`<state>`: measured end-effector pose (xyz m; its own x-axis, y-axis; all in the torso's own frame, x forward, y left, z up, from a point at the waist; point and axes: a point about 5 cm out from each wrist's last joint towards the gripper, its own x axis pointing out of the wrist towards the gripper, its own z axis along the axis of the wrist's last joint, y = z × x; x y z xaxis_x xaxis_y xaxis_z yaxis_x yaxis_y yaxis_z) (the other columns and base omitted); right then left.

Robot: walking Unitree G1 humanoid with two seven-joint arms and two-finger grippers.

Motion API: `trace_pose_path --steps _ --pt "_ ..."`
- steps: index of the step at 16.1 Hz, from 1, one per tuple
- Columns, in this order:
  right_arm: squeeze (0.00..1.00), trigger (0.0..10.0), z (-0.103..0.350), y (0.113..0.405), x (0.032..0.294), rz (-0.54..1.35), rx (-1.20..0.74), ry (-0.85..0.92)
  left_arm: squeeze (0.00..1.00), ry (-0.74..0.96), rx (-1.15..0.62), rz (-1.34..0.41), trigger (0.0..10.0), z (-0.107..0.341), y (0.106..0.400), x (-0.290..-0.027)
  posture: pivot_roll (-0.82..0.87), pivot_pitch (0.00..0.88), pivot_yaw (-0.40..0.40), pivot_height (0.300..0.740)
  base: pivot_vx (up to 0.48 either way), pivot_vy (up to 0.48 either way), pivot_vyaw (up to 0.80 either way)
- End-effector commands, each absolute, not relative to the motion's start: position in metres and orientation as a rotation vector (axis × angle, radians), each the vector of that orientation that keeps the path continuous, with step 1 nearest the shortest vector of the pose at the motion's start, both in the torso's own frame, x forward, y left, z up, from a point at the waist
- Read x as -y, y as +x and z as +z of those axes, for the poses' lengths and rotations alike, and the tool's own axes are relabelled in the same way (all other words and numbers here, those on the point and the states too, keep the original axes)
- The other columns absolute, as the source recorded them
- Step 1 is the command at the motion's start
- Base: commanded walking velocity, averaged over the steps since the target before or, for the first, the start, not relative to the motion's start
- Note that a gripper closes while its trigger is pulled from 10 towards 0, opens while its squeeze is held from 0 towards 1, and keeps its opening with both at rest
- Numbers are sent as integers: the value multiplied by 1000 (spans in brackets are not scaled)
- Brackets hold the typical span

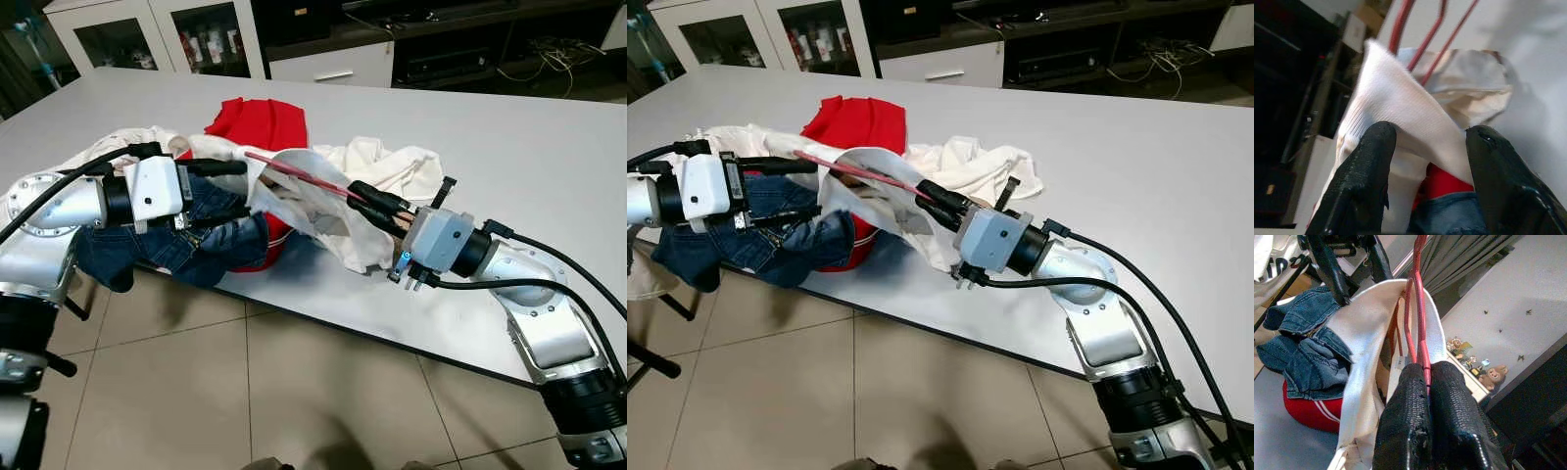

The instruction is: Hang hanger

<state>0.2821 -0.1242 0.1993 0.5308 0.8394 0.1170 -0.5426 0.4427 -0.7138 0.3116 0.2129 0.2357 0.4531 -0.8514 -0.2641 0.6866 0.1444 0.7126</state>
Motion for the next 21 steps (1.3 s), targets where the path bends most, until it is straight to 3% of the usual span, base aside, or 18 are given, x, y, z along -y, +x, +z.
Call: trace_pose_path --steps 1,10,16,21 --pt "0 10000 199 281 123 916 508 -669 0 907 179 -1145 10000 235 308 -215 -111 0 118 740 0 0 0" --pt "0 10000 177 287 133 906 418 -778 0 912 118 -1137 10000 234 298 -220 -109 0 113 740 0 0 0" --pt "0 10000 184 281 135 891 507 -762 0 1058 -91 -989 10000 217 303 -267 -109 0 117 740 0 0 0" --pt "0 10000 184 276 128 922 558 -840 0 1095 106 -924 10000 236 315 -257 -112 0 118 740 0 0 0"
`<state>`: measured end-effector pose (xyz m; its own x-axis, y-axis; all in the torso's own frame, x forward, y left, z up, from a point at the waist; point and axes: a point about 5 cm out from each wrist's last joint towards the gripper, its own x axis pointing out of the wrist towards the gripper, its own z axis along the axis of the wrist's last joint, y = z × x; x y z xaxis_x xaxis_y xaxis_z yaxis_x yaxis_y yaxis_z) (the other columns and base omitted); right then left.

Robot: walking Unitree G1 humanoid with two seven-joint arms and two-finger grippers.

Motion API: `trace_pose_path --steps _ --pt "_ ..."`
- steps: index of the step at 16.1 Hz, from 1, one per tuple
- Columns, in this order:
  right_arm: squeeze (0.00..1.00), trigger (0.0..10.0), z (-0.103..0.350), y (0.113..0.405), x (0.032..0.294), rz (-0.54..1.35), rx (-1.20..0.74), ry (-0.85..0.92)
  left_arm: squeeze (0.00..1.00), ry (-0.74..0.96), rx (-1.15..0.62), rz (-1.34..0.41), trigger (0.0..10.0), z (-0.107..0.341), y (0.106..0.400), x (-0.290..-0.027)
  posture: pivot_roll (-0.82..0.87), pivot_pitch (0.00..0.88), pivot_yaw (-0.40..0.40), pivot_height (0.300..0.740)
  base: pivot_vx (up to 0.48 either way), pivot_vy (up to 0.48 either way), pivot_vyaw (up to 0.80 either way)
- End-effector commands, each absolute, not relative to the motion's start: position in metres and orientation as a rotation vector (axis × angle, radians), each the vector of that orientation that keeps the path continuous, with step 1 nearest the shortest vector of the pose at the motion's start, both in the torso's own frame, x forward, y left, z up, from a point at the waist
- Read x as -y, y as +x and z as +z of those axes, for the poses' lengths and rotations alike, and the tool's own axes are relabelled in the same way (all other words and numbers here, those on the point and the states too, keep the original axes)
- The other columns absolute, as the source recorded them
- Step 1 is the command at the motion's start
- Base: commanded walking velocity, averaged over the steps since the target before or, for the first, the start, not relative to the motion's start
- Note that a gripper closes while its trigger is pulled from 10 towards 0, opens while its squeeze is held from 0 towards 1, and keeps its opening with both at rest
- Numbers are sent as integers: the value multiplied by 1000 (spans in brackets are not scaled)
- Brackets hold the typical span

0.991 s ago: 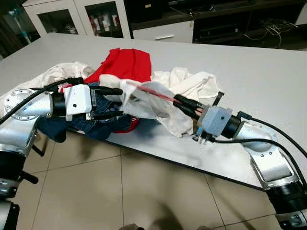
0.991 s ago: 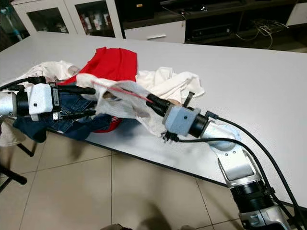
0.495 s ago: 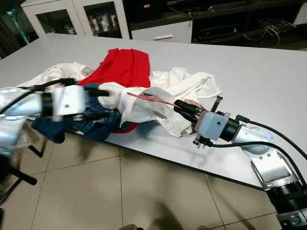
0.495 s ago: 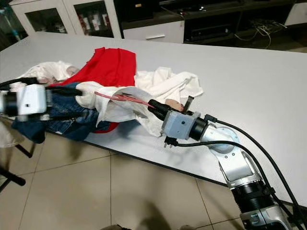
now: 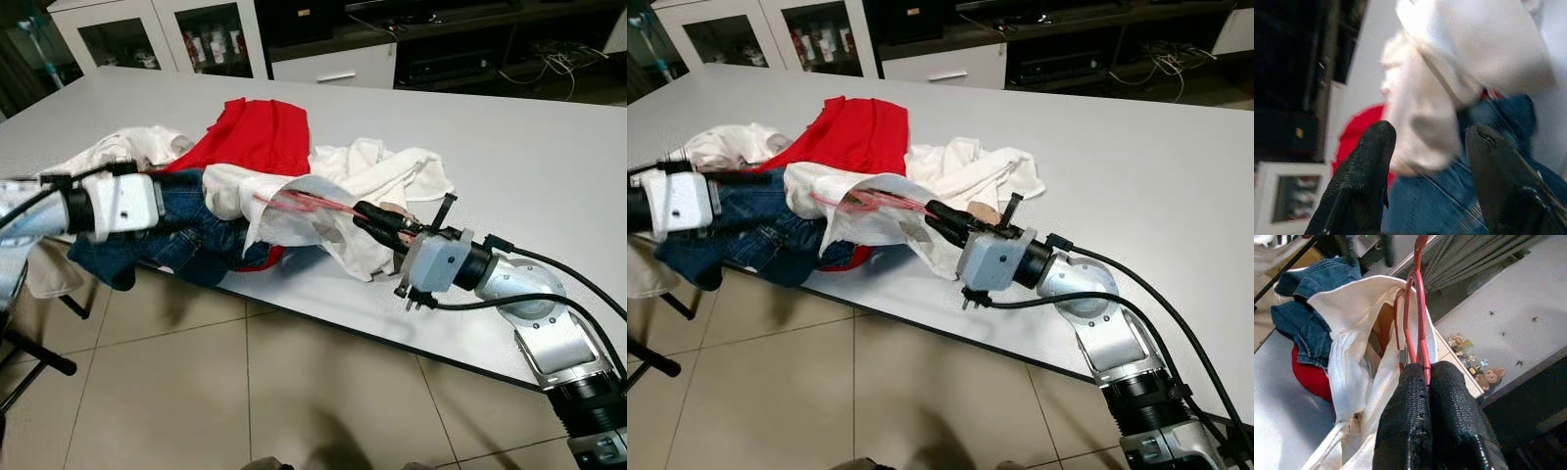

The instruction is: Hang hanger

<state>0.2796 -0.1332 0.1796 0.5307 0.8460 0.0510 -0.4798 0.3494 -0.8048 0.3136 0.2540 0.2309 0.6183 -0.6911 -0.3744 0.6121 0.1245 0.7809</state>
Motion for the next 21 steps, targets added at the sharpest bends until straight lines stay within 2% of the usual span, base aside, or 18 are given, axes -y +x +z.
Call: trace_pose_path --steps 1,10,16,21 --pt "0 10000 183 275 127 926 559 -844 0 1096 119 -921 10000 238 315 -256 -112 0 118 740 0 0 0" --pt "0 10000 198 268 112 944 652 -818 0 1039 112 -923 10000 219 324 -254 -111 0 125 740 0 0 0" --pt "0 10000 196 261 105 976 658 -832 0 1050 241 -928 10000 235 331 -237 -120 0 126 740 0 0 0" --pt "0 10000 205 259 99 985 705 -829 0 1064 122 -1021 10000 214 330 -236 -114 0 126 740 0 0 0"
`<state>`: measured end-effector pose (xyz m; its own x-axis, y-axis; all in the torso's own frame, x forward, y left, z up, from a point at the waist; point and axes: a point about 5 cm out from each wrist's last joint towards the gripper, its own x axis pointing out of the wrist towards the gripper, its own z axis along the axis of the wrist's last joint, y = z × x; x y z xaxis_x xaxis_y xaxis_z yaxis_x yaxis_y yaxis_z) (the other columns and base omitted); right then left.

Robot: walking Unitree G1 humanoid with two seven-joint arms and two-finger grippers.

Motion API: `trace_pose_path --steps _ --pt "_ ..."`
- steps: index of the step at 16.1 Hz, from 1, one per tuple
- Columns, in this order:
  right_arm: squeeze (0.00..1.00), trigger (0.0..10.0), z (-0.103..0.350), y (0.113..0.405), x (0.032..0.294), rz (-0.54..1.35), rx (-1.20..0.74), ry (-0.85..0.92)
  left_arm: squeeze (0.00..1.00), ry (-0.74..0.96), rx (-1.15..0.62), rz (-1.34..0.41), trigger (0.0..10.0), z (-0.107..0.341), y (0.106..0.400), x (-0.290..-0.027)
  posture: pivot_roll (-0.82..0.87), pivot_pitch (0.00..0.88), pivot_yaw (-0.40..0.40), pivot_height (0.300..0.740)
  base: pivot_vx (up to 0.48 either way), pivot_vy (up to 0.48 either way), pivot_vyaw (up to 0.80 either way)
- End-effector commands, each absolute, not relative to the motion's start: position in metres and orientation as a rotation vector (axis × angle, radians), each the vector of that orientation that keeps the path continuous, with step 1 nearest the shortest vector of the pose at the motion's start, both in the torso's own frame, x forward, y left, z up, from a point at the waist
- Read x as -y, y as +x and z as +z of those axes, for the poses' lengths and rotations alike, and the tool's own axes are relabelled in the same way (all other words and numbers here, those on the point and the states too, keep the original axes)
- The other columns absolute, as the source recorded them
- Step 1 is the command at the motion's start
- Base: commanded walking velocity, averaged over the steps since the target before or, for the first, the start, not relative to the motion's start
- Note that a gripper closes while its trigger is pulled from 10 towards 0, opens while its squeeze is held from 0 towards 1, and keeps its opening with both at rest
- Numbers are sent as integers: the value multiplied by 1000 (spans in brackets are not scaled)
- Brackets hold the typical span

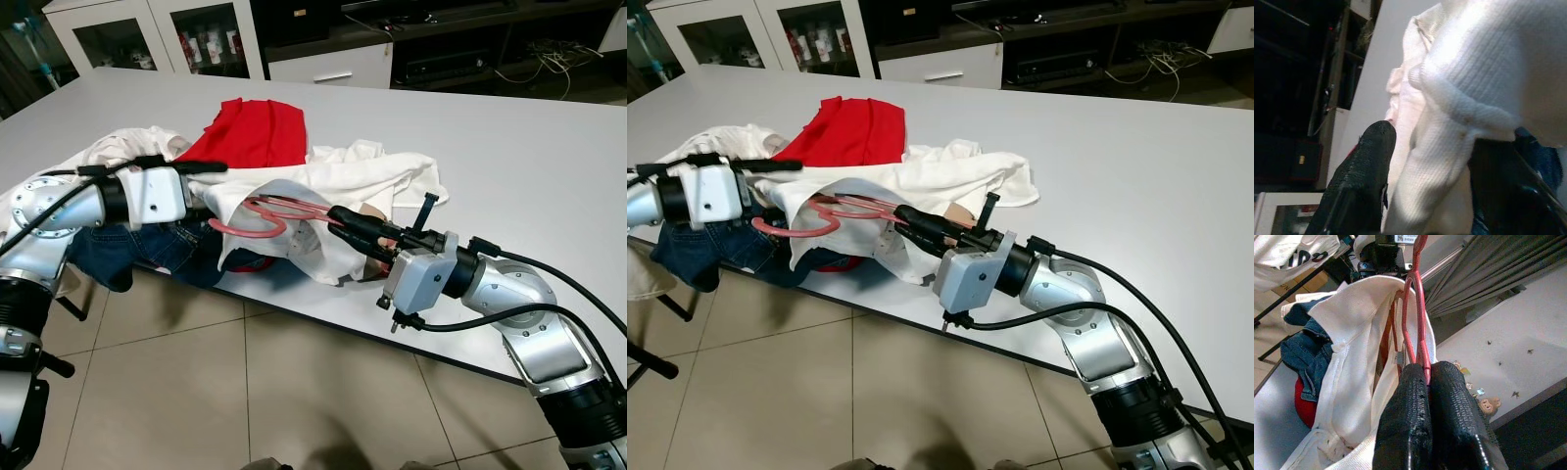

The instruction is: Hang hanger

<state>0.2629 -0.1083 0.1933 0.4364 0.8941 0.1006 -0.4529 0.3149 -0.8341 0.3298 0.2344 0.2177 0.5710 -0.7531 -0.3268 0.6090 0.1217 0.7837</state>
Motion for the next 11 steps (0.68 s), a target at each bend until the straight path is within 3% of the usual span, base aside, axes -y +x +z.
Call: trace_pose_path --steps 1,11 --pt "0 10000 207 259 99 982 714 -826 0 1061 113 -1027 10000 213 329 -235 -114 0 126 740 0 0 0" --pt "0 10000 208 249 84 1038 748 -805 0 1021 169 -1065 10000 211 332 -216 -117 0 121 740 0 0 0"
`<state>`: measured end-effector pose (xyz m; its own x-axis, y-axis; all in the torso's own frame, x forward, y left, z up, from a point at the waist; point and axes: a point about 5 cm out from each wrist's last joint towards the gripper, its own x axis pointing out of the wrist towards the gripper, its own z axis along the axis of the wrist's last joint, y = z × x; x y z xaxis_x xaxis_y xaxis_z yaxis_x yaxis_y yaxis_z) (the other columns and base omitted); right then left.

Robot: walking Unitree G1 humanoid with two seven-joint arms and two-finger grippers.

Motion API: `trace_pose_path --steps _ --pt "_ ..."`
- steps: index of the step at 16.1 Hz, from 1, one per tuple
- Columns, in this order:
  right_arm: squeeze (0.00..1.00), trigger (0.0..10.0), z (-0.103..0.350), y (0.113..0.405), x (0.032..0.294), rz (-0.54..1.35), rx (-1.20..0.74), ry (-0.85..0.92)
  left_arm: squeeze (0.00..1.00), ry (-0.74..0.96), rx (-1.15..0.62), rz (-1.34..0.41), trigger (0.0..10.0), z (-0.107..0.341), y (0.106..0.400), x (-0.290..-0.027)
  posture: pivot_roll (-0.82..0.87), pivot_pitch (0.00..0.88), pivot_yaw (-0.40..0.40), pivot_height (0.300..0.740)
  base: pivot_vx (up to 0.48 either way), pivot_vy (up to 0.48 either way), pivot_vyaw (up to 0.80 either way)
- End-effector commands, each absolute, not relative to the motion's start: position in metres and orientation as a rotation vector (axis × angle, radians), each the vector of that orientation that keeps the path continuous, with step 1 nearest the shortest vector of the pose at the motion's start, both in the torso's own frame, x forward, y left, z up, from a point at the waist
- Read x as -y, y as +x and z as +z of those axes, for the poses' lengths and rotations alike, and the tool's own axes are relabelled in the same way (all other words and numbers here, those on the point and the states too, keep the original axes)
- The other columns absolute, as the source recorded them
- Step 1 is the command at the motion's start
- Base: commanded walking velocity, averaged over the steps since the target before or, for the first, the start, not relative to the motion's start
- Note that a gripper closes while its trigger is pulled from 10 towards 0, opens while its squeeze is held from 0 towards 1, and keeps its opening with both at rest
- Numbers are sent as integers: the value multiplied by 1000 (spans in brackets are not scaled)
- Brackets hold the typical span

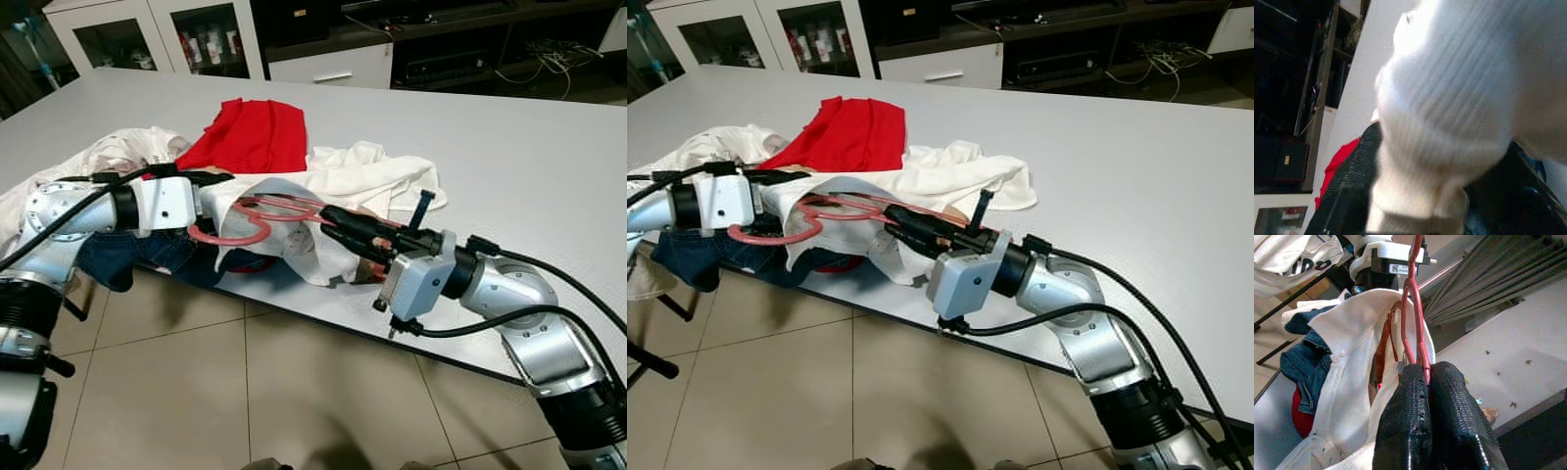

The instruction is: Hang hanger

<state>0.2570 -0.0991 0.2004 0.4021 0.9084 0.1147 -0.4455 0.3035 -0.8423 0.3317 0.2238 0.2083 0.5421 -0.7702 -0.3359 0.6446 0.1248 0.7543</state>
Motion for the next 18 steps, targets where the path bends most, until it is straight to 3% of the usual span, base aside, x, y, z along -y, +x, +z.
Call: trace_pose_path --steps 1,2,3,18 --pt "0 10000 207 251 83 1037 744 -804 0 1008 167 -1080 4353 210 332 -214 -117 0 120 740 0 0 0" --pt "0 10000 207 252 83 1036 743 -803 0 1004 170 -1081 745 210 332 -213 -117 0 120 740 0 0 0" --pt "0 10000 208 253 83 1034 741 -799 0 999 170 -1082 0 211 332 -212 -117 0 120 740 0 0 0" --pt "0 10000 207 266 95 969 698 -814 0 984 123 -1195 0 205 319 -217 -110 0 113 740 0 0 0"
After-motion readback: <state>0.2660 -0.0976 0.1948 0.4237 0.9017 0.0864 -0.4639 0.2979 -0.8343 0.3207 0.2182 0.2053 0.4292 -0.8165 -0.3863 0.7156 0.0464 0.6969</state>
